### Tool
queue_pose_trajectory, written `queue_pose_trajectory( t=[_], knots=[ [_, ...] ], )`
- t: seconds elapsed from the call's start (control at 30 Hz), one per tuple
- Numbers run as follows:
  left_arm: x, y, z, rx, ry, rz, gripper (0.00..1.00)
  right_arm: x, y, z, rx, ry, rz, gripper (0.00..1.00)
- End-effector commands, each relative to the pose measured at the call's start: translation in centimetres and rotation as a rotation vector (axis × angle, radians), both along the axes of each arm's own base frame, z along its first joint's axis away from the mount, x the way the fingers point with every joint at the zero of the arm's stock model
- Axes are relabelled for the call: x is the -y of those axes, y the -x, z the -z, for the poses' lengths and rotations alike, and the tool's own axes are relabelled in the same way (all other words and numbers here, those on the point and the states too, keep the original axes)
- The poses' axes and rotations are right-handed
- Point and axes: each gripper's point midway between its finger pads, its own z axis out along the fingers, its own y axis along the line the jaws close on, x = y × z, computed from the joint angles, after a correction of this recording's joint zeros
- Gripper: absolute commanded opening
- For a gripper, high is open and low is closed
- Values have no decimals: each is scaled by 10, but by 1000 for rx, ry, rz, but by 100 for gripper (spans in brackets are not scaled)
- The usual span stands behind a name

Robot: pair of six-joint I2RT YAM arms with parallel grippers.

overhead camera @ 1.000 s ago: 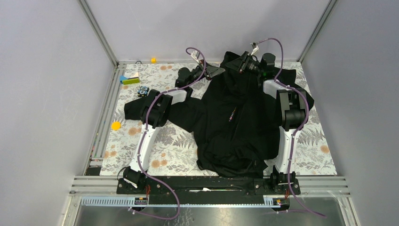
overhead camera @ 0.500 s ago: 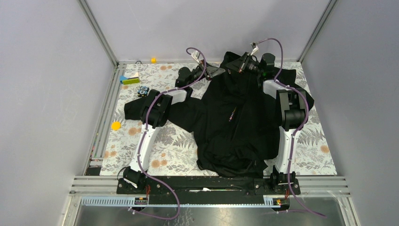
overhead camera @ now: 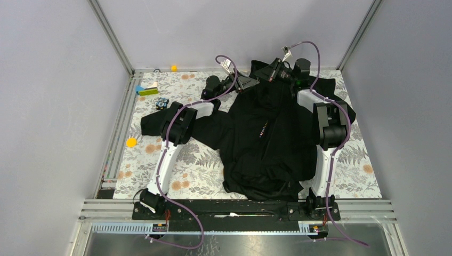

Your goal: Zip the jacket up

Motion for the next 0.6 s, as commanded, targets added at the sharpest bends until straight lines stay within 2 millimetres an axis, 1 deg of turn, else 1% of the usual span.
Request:
queue_pose_trajectory(
  t=[0.0,0.1,0.13,0.27,0.33,0.4,0.5,0.57],
  knots=[
    [2,1,-33,105,17,-6,52,-5,9,-44,118,-1,-5,0],
    [-1,2,-35,103,40,-1,44,-7,10,-44,115,-2,-15,0],
    [-2,2,-37,102,54,4,43,-7,10,-45,116,-4,-18,0],
    [-3,4,-41,120,70,23,49,-9,12,-47,116,-13,-31,0],
    [-3,3,-40,113,63,19,49,-11,13,-47,116,-15,-38,0],
    [-3,2,-38,109,62,16,47,-13,14,-48,116,-18,-49,0],
    [-3,2,-40,111,66,18,33,-15,15,-49,118,-19,-55,0],
    [-3,2,-40,115,66,19,21,-15,16,-50,118,-20,-55,0]
  ],
)
